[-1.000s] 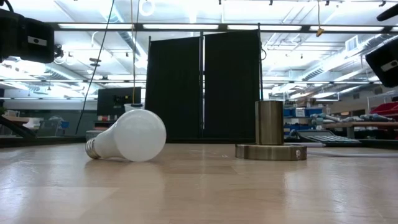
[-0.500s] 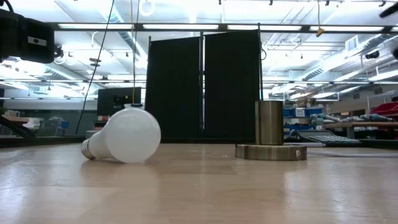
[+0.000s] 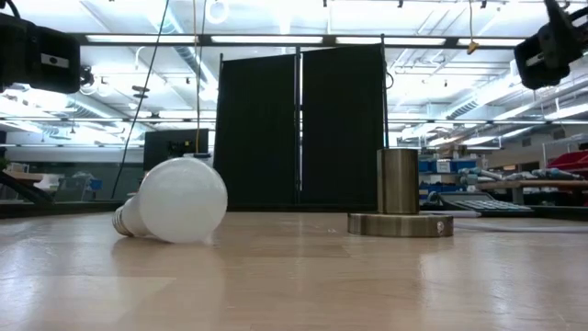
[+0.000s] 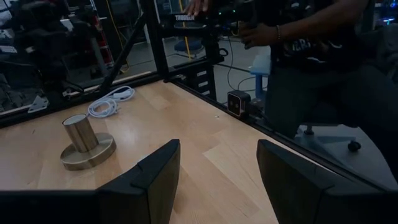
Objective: Screw lightbulb
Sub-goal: Return to Home Position
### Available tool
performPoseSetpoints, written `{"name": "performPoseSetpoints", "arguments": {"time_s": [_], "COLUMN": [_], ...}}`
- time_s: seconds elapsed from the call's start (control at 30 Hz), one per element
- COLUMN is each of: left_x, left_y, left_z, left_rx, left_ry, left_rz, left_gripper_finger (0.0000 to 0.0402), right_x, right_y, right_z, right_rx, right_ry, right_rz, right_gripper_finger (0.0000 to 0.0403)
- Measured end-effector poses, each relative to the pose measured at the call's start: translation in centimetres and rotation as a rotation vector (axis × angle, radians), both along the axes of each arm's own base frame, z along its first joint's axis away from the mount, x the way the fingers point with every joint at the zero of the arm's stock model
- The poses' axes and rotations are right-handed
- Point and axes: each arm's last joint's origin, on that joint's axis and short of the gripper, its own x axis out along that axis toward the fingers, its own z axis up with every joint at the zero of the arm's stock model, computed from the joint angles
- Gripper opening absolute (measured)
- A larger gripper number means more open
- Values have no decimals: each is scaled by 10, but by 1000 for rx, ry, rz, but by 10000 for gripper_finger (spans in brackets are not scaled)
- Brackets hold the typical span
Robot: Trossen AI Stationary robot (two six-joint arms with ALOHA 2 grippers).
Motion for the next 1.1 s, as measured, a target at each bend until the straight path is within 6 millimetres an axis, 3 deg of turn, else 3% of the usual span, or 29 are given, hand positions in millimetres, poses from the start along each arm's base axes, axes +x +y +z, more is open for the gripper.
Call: {"name": "performPoseSetpoints", "arguments": {"time_s": [0.07, 0.33, 0.63, 1.1], "left_x": [0, 0, 0, 0], "left_y": [0, 0, 0, 0], "left_z": [0, 2, 1, 2], "left_rx": [0, -14, -12, -16], "left_ry": [0, -12, -10, -14], "left_rz": [-1, 0, 0, 0], "left_gripper_finger": [219, 219, 219, 219], "right_x": [0, -2, 4, 6], "right_y": [-3, -11, -18, -24], "right_z": [1, 1, -13, -12], "right_rx": [43, -52, -162, -153], "right_ry": [4, -62, 56, 54], "right_rz": [-16, -88, -195, -251], "right_gripper_finger": [288, 288, 288, 288]}}
